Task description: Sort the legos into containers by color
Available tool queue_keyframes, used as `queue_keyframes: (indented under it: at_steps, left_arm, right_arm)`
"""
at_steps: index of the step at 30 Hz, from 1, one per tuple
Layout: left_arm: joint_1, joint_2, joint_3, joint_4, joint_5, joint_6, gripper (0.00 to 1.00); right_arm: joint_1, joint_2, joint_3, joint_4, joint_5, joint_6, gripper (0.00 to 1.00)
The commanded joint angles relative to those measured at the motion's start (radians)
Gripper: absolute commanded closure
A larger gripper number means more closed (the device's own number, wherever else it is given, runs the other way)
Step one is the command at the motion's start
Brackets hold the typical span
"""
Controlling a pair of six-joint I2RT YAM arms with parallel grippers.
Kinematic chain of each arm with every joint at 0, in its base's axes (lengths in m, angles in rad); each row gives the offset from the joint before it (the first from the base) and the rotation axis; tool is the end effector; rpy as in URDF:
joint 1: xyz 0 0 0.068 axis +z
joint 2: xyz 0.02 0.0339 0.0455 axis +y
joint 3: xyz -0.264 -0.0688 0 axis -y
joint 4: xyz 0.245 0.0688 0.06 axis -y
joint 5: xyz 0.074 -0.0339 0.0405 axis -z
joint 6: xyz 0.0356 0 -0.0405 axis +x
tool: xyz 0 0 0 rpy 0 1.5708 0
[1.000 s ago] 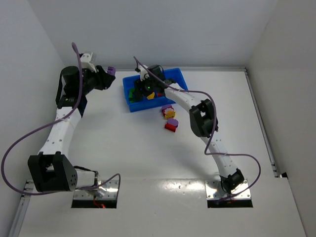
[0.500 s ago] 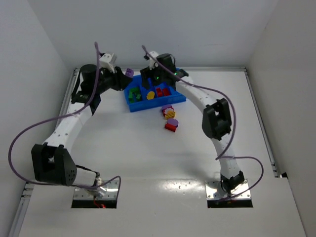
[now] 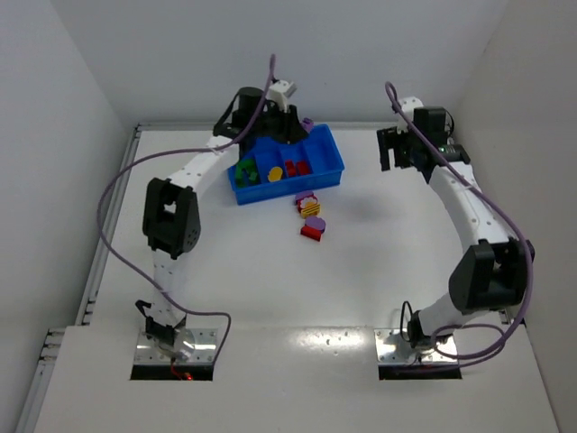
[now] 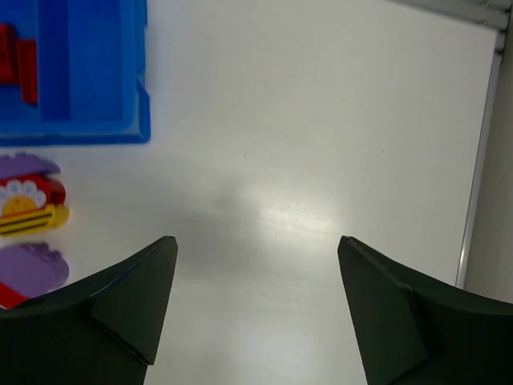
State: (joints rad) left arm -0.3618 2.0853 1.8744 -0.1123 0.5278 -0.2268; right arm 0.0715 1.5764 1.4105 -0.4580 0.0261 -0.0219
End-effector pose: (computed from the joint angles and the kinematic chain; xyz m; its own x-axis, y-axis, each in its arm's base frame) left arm 0.4626 -0.1942 0.3174 -0.4586 -0.0341 -0.8880 0.6664 0.6479 -0.3691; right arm 0.3611 0.0249 0.3322 -0.5815 -0.0636 -0.8111 -0.0630 0.9975 -0.0330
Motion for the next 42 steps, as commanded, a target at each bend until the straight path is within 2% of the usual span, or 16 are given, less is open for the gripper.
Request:
queue_keyframes:
  at_steps: [1, 8, 18, 20, 21, 23, 24, 25, 29, 33, 34, 37, 38, 40, 41, 42]
  left_arm:
    - [-0.055, 0.086, 0.146, -0.062, 0.032, 0.011, 0.86]
    - [-0.103, 0.318, 0.339, -0.063, 0.115, -0.074, 0.79]
    - [-0.115, 0.427, 0.371, 0.014, 0.046, -0.082, 0.77]
    - [-0.115, 0.436, 0.371, 0.014, 0.017, -0.082, 0.68]
    - [-0.115, 0.437, 0.371, 0.014, 0.002, -0.072, 0.53]
    - [-0.115, 0.437, 0.371, 0.014, -0.021, -0.072, 0.39]
    - [-0.115, 0.437, 0.362, 0.014, -0.022, -0.072, 0.26]
    - [-0.115, 0.437, 0.362, 0.014, -0.034, -0.06, 0.22]
    - [-0.115, 0.353, 0.286, 0.06, -0.043, -0.023, 0.14]
    - [-0.106, 0.257, 0.229, 0.092, 0.006, -0.013, 0.14]
    - [-0.097, 0.205, 0.22, 0.092, 0.023, -0.013, 0.14]
    - [-0.039, 0.104, 0.184, 0.066, 0.158, -0.045, 0.14]
    - [-0.025, 0.075, 0.172, 0.03, 0.185, -0.055, 0.14]
    - [0.017, 0.003, 0.077, 0.017, 0.204, -0.074, 0.14]
    - [0.029, -0.09, 0.027, 0.017, 0.189, -0.074, 0.14]
    - [0.04, -0.138, -0.077, 0.017, 0.173, -0.074, 0.14]
  right_arm:
    - [-0.039, -0.09, -0.079, -0.054, 0.0, -0.012, 0.18]
    - [-0.105, -0.176, -0.123, -0.119, -0.057, -0.001, 0.18]
    - [-0.154, -0.196, -0.094, -0.188, -0.103, 0.017, 0.17]
    - [-0.154, -0.196, -0.094, -0.188, -0.117, 0.017, 0.17]
    - [-0.154, -0.196, -0.094, -0.188, -0.132, 0.017, 0.17]
    - [-0.164, -0.196, -0.085, -0.197, -0.181, 0.017, 0.17]
    - [-0.164, -0.196, -0.085, -0.197, -0.224, 0.001, 0.17]
    - [-0.164, -0.187, -0.085, -0.197, -0.253, -0.016, 0.17]
    - [-0.127, -0.173, -0.108, -0.22, -0.392, -0.117, 0.21]
    - [-0.081, -0.148, -0.13, -0.3, -0.569, -0.34, 0.24]
    - [-0.059, -0.139, -0.13, -0.313, -0.587, -0.452, 0.24]
    - [-0.029, -0.103, -0.131, -0.333, -0.609, -0.594, 0.24]
    - [-0.013, -0.081, -0.119, -0.352, -0.624, -0.696, 0.24]
    - [0.005, -0.023, -0.047, -0.438, -0.647, -0.788, 0.24]
    - [0.023, 0.044, -0.018, -0.465, -0.647, -0.84, 0.24]
    - [0.034, 0.081, 0.043, -0.513, -0.647, -0.849, 0.24]
